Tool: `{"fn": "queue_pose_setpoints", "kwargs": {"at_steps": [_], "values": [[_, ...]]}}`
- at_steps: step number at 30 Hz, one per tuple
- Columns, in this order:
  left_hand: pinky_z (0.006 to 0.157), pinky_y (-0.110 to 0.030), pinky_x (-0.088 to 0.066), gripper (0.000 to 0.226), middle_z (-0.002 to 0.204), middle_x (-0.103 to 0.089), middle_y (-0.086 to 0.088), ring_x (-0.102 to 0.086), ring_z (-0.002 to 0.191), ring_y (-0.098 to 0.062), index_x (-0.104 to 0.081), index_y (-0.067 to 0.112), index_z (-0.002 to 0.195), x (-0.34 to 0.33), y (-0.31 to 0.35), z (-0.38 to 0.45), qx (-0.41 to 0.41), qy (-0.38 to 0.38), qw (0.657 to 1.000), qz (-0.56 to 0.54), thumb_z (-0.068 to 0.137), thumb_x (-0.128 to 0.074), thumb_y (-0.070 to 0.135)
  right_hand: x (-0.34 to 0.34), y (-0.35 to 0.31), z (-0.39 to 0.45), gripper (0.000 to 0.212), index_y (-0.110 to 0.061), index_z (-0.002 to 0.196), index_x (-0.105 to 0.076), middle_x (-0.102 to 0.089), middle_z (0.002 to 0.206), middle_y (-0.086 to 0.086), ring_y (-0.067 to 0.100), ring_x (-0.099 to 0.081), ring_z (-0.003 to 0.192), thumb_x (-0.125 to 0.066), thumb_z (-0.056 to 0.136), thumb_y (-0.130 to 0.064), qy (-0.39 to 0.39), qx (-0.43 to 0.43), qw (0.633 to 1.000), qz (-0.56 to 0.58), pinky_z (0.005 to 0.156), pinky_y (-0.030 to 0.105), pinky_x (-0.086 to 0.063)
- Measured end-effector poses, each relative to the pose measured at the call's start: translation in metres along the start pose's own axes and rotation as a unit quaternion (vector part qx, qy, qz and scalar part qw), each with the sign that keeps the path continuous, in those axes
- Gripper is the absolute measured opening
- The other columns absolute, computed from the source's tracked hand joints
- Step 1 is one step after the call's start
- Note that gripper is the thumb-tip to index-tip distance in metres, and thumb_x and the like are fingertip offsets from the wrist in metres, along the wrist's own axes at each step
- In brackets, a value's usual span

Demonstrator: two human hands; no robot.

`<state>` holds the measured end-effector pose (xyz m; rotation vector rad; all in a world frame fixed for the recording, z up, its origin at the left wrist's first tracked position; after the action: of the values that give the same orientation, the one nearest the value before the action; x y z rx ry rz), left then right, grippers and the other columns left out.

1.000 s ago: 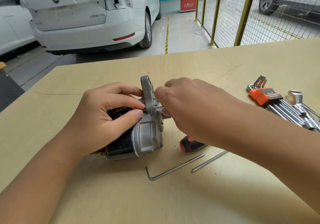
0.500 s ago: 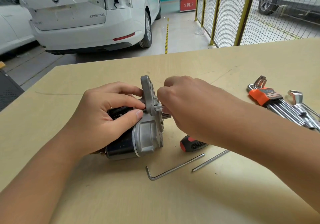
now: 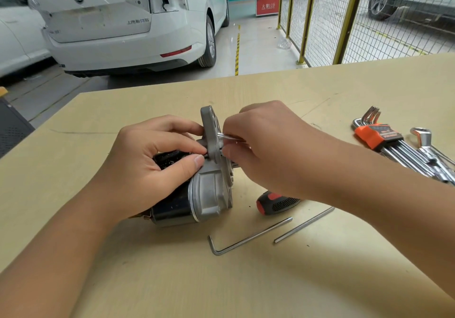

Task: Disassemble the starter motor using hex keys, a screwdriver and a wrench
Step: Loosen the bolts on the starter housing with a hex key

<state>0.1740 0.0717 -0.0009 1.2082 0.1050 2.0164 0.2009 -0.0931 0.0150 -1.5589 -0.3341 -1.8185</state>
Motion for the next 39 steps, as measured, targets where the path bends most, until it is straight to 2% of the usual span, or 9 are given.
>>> {"fn": "queue_pose_setpoints", "kwargs": {"at_steps": [4, 8, 11, 14, 18, 23, 27, 33, 39], "values": [[0.09, -0.03, -0.057, 0.015, 0.117, -0.073, 0.001, -0.071, 0.102, -0.015, -0.083, 0.016, 0.098, 0.0, -0.003, -0.001, 0.005, -0.01, 1.0, -0.027, 0.084, -0.077, 0.016, -0.003, 0.009, 0.0, 0.044, -0.017, 0.062, -0.038, -0.044, 0.062, 0.0, 0.016, -0.042, 0.06, -0.055, 0.101, -0.027, 0.017, -0.026, 0.998, 0.063, 0.053, 0.025, -0.033], [0.093, -0.026, -0.054, 0.017, 0.121, -0.072, 0.006, -0.069, 0.109, -0.02, -0.082, 0.026, 0.099, 0.0, -0.009, 0.0, 0.024, -0.04, 0.996, -0.075, 0.083, -0.079, 0.021, -0.006, 0.014, 0.0, 0.048, -0.015, 0.059, -0.041, -0.041, 0.057, 0.0, 0.014, -0.04, 0.056, -0.058, 0.1, -0.031, 0.041, -0.048, 0.992, 0.113, 0.056, 0.022, -0.035], [0.094, -0.021, -0.053, 0.02, 0.127, -0.07, 0.009, -0.066, 0.116, -0.019, -0.082, 0.03, 0.1, 0.0, -0.012, -0.001, 0.042, -0.058, 0.993, -0.09, 0.082, -0.078, 0.021, -0.007, 0.015, 0.0, 0.048, -0.016, 0.059, -0.042, -0.042, 0.057, -0.001, 0.013, -0.041, 0.057, -0.058, 0.1, -0.033, 0.042, -0.05, 0.991, 0.116, 0.049, 0.024, -0.032], [0.095, -0.019, -0.051, 0.021, 0.13, -0.069, 0.009, -0.065, 0.118, -0.018, -0.082, 0.032, 0.102, 0.0, -0.014, -0.001, 0.044, -0.073, 0.992, -0.097, 0.082, -0.08, 0.025, -0.009, 0.015, -0.001, 0.038, -0.017, 0.067, -0.052, -0.049, 0.061, -0.003, 0.011, -0.045, 0.062, -0.059, 0.1, -0.035, 0.04, -0.043, 0.992, 0.113, 0.052, 0.022, -0.033], [0.095, -0.024, -0.053, 0.023, 0.128, -0.07, 0.006, -0.066, 0.117, -0.02, -0.083, 0.031, 0.102, 0.001, -0.014, -0.002, 0.053, -0.073, 0.989, -0.116, 0.082, -0.075, 0.04, -0.011, 0.014, -0.002, 0.009, -0.028, 0.095, -0.058, -0.057, 0.078, -0.012, 0.003, -0.051, 0.077, -0.062, 0.1, -0.034, 0.041, -0.04, 0.987, 0.147, 0.059, 0.013, -0.035], [0.096, -0.027, -0.054, 0.011, 0.117, -0.074, 0.009, -0.071, 0.109, -0.018, -0.081, 0.029, 0.093, 0.004, -0.014, 0.0, 0.045, -0.002, 0.997, -0.057, 0.084, -0.078, 0.024, -0.01, 0.015, -0.001, 0.004, -0.025, 0.099, -0.064, -0.057, 0.08, -0.012, 0.005, -0.053, 0.078, -0.062, 0.1, -0.028, 0.036, -0.038, 0.987, 0.155, 0.063, 0.018, -0.041], [0.092, -0.019, -0.052, 0.014, 0.119, -0.073, 0.007, -0.07, 0.105, -0.015, -0.081, 0.025, 0.094, 0.001, -0.009, 0.0, 0.023, -0.022, 0.998, -0.053, 0.083, -0.077, 0.018, -0.01, 0.015, -0.001, 0.011, -0.026, 0.089, -0.06, -0.054, 0.076, -0.012, 0.006, -0.05, 0.074, -0.061, 0.1, -0.027, 0.033, -0.042, 0.988, 0.145, 0.059, 0.019, -0.038], [0.096, -0.02, -0.051, 0.024, 0.131, -0.068, 0.01, -0.064, 0.121, -0.018, -0.082, 0.032, 0.102, 0.002, -0.011, 0.0, 0.037, -0.083, 0.991, -0.097, 0.083, -0.072, 0.042, -0.01, 0.013, -0.001, 0.027, -0.014, 0.083, -0.064, -0.058, 0.071, -0.002, 0.013, -0.053, 0.069, -0.057, 0.101, -0.033, 0.035, -0.04, 0.991, 0.122, 0.062, 0.027, -0.044], [0.096, -0.02, -0.051, 0.027, 0.137, -0.066, 0.012, -0.062, 0.125, -0.018, -0.082, 0.04, 0.109, 0.001, -0.015, -0.001, 0.044, -0.107, 0.988, -0.103, 0.084, -0.072, 0.044, -0.009, 0.01, 0.0, 0.047, -0.015, 0.062, -0.041, -0.045, 0.061, 0.001, 0.018, -0.043, 0.059, -0.053, 0.104, -0.031, 0.009, -0.047, 0.996, 0.077, 0.051, 0.028, -0.032]]}}
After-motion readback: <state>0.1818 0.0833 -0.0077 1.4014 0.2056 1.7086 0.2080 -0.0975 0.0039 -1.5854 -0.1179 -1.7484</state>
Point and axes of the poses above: each hand's wrist, its own z-axis towards the middle knuckle, its own x-axis out of the back of the hand, y = z × x, the point moved 6 cm from there along z, towards the middle knuckle
